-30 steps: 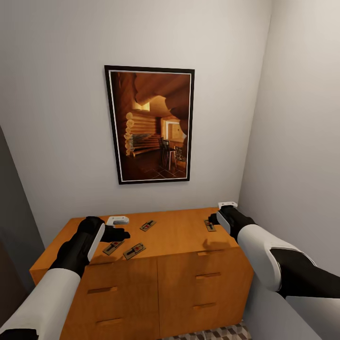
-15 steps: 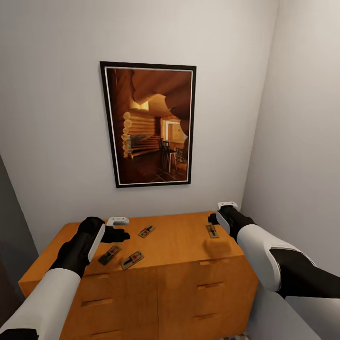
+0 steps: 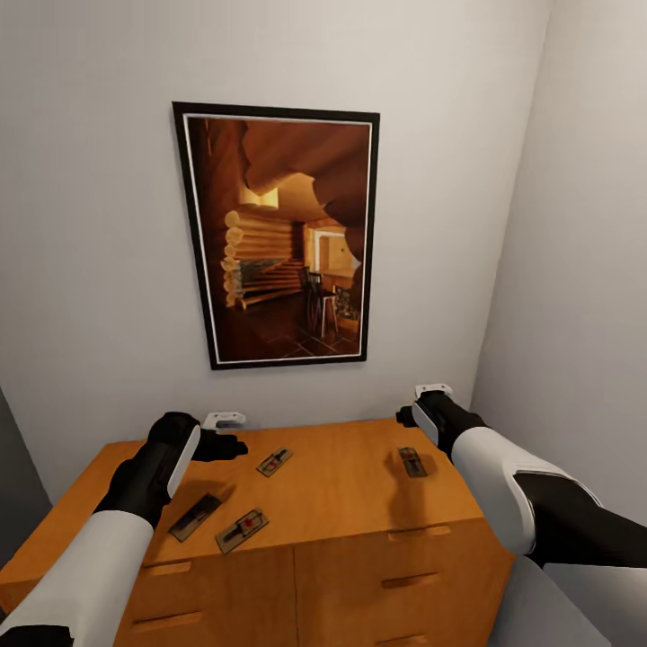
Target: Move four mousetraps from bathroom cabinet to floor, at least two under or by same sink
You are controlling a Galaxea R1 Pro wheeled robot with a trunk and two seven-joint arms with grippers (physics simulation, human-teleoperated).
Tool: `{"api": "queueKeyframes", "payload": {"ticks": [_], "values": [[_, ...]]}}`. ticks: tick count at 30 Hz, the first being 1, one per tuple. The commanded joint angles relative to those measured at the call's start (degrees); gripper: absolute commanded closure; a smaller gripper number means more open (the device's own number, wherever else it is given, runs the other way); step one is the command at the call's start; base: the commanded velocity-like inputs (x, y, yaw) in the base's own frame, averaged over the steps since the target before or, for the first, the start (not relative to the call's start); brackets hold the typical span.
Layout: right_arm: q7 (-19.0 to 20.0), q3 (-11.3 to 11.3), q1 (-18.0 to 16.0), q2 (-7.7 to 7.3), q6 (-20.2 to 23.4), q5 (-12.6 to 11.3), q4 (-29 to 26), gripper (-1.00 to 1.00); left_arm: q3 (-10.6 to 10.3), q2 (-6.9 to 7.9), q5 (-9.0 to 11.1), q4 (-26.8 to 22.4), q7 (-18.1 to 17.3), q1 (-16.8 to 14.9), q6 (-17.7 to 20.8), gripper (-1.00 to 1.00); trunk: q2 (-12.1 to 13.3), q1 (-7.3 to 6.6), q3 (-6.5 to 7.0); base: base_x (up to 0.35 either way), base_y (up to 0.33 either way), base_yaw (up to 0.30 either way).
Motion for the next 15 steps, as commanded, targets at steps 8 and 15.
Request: {"api": "queueKeyframes", "payload": {"ticks": [8, 15], "values": [[-0.03, -0.52, -0.04, -0.12, 0.46, 0.46, -0.03, -1.00, -0.10, 0.05, 0.02, -0.12, -0.10, -0.03, 0.22, -1.00, -0.07, 0.02, -0.10, 0.040, 0.000, 0.000], [-0.03, -0.51, -0.04, -0.25, 0.71, 0.43, 0.91, -1.00, -0.10, 0.02, 0.02, -0.14, -0.10, -0.02, 0.22, -1.00, -0.07, 0.02, -0.10, 0.008, 0.000, 0.000]]}}
